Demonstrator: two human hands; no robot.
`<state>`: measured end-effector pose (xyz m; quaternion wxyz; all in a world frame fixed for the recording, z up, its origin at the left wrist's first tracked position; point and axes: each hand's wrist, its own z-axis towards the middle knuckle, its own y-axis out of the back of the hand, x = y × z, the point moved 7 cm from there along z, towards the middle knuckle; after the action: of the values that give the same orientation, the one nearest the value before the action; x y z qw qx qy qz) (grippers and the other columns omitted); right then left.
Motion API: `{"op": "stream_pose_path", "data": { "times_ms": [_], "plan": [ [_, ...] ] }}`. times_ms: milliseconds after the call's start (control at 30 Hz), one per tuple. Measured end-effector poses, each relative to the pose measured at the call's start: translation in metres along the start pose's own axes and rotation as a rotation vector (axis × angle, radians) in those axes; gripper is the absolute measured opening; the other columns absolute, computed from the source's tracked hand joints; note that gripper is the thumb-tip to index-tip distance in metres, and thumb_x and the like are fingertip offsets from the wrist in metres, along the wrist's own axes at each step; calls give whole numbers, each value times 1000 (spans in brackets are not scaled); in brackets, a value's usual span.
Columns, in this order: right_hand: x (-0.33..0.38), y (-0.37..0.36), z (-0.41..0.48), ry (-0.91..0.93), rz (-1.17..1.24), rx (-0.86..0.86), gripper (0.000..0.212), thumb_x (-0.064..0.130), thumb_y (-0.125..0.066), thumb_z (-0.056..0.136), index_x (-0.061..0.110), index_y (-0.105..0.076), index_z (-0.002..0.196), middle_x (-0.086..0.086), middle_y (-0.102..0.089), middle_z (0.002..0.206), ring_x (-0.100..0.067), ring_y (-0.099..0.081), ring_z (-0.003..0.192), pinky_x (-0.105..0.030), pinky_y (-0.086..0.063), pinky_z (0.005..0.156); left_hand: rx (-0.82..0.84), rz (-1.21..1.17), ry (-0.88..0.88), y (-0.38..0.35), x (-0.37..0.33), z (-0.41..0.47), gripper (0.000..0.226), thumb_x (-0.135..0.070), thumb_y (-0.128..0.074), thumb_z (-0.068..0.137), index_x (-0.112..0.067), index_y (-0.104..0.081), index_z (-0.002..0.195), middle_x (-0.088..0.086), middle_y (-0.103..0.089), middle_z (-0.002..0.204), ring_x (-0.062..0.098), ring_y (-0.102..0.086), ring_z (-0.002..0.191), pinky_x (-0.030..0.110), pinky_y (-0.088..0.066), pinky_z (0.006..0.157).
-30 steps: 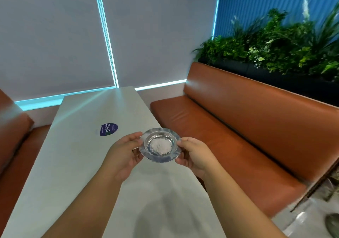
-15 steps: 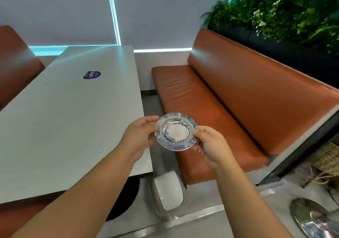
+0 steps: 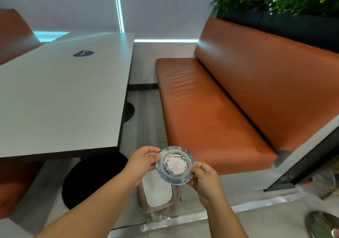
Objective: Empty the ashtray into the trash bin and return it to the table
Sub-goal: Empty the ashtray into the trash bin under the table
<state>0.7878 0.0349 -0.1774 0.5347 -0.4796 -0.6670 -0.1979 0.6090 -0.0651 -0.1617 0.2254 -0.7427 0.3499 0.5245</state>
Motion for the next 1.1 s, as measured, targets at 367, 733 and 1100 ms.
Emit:
{"op": "stream_pose_path", "data": {
  "times_ms": [367,733,1100],
  "plan": [
    [-221,40,115,31,80,-48,12,-6,-52,88,-6,-65,89,-20,-66,70,-23,-60,58,-31,-53,55,218,999,-103,41,190,166,92,-24,-70,73,-28,-16,148,5,-38,148,19,-44,126,19,-35,89],
    [-246,52,117,95,-267,-183,16,-1,-58,83,3,-63,69,-8,-58,52,-19,-56,46,-40,-55,55,41,1053,-329,37,232,169,118,-29,-75,55,-42,3,143,-16,8,150,25,-61,87,35,-56,74],
    [-224,-26,117,284,-1082,-212,14,19,-56,76,23,-45,69,6,-50,63,-13,-49,56,-25,-33,44,-142,1051,-428,39,233,153,114,-14,-68,70,-53,18,134,-19,26,147,23,-54,76,32,-50,64]
  ]
}}
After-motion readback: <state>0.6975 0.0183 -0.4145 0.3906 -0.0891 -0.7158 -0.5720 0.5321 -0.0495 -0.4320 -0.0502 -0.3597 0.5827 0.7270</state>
